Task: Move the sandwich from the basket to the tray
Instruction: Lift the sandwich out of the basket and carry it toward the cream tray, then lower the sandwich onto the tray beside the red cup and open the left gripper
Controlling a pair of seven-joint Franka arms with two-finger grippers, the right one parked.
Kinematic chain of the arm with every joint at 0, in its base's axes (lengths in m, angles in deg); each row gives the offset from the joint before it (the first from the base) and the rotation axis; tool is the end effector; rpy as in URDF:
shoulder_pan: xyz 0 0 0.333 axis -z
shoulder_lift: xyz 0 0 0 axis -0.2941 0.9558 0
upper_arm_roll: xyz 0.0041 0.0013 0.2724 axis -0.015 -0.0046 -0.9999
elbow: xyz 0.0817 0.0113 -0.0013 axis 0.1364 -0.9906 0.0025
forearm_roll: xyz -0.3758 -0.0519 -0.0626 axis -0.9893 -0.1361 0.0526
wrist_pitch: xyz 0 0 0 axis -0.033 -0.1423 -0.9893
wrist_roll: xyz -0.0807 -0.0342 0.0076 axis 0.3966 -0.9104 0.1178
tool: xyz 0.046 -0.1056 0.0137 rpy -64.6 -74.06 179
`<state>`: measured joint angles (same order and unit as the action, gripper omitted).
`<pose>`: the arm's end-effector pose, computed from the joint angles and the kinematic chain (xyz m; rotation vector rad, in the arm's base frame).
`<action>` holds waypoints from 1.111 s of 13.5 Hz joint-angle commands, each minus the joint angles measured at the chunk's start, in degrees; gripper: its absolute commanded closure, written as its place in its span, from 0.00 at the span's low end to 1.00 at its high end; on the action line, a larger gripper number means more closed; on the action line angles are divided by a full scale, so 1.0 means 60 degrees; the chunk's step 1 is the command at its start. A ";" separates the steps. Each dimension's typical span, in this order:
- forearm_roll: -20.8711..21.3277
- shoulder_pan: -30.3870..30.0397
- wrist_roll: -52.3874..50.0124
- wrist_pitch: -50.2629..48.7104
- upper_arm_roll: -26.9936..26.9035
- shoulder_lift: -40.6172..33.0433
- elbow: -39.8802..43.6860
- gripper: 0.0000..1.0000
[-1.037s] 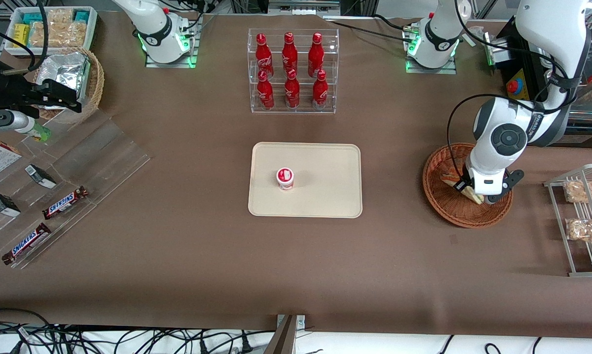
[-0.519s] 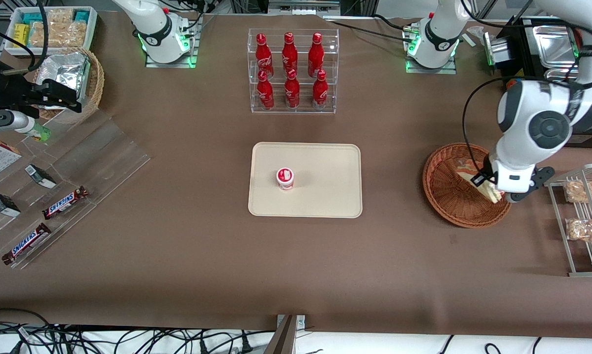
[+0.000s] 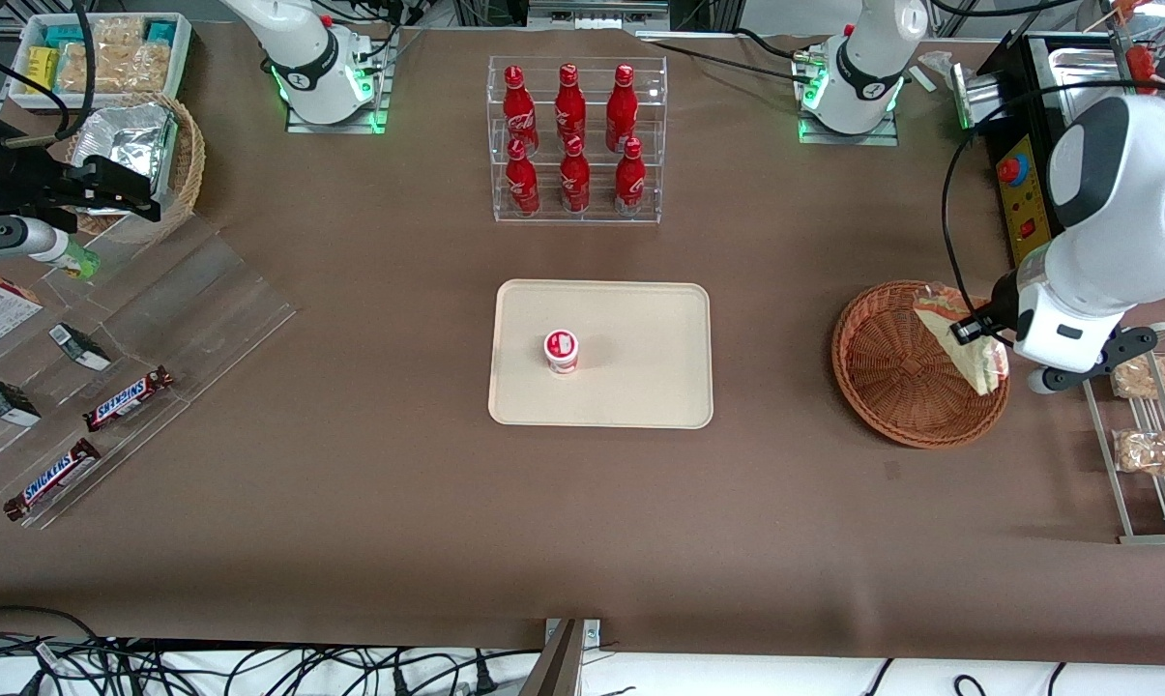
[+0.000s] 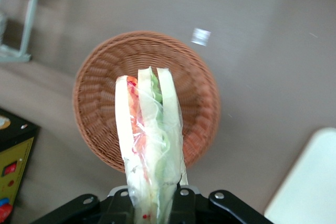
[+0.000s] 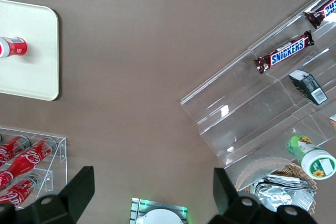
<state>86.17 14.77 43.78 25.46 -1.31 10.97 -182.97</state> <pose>0.5920 -0.0470 0.4275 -3.0220 -0.5410 0.1537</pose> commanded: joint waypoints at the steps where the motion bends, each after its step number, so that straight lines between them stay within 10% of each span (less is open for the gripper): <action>1: -0.0351 0.0007 0.1204 -0.0391 0.0709 0.0116 0.0555 1.00; 15: -0.0341 0.0840 -0.0093 0.3135 0.3626 0.1185 -0.0862 1.00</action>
<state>82.62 18.18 45.92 40.11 20.33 17.51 -185.25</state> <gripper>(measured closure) 0.806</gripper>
